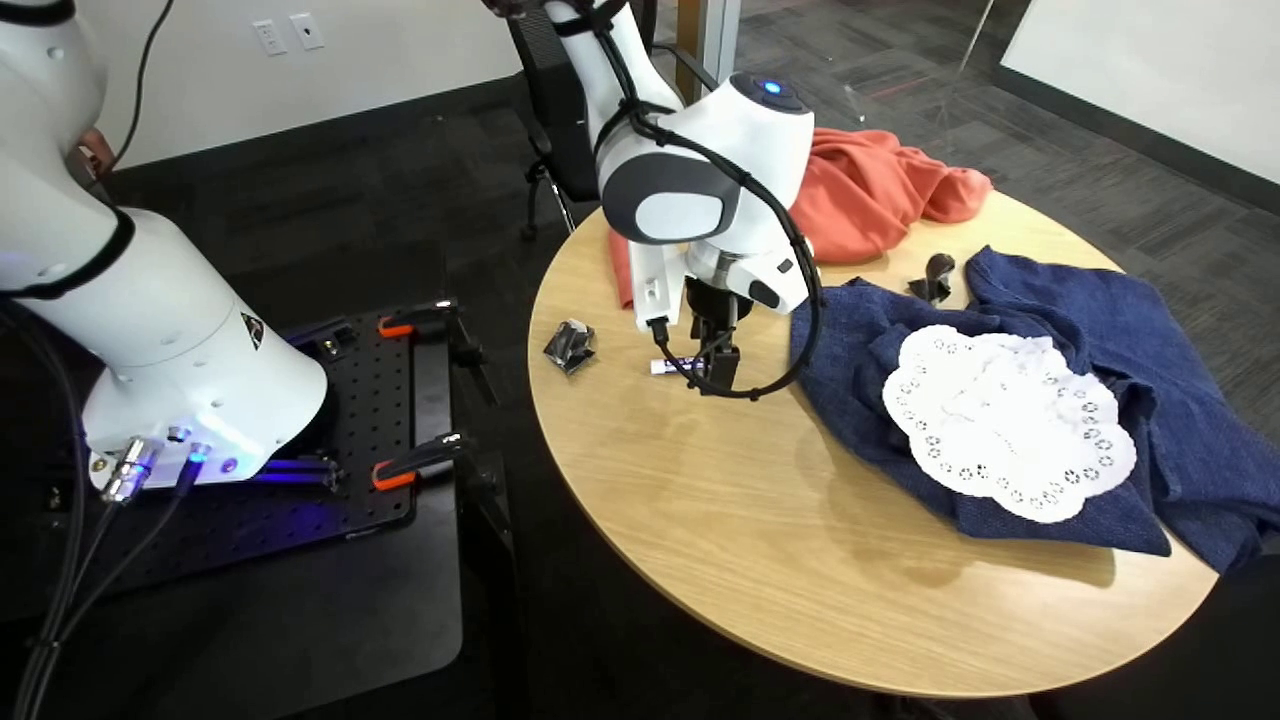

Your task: Put the marker in the bowl

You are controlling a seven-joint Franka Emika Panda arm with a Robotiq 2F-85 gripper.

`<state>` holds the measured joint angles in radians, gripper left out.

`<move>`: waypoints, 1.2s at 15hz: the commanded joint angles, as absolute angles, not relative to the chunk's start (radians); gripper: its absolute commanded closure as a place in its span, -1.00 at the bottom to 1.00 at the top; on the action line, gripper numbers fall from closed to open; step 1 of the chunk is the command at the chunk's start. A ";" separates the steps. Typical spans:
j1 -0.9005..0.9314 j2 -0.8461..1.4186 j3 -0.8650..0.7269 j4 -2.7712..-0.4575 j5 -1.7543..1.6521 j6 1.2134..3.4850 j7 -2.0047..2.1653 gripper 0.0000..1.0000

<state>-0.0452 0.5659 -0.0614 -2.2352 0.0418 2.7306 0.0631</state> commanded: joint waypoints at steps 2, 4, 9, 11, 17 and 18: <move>-0.047 0.581 -0.063 -2.209 0.050 2.692 0.079 -0.50; -0.045 0.583 -0.066 -2.211 0.048 2.694 0.080 -0.31; -0.047 0.586 -0.064 -2.209 0.052 2.687 0.080 0.46; -0.045 0.587 -0.066 -2.207 0.050 2.684 0.083 0.76; -0.043 0.479 -0.053 -2.267 0.061 2.696 0.080 0.90; -0.038 0.447 -0.054 -2.281 0.059 2.696 0.083 0.90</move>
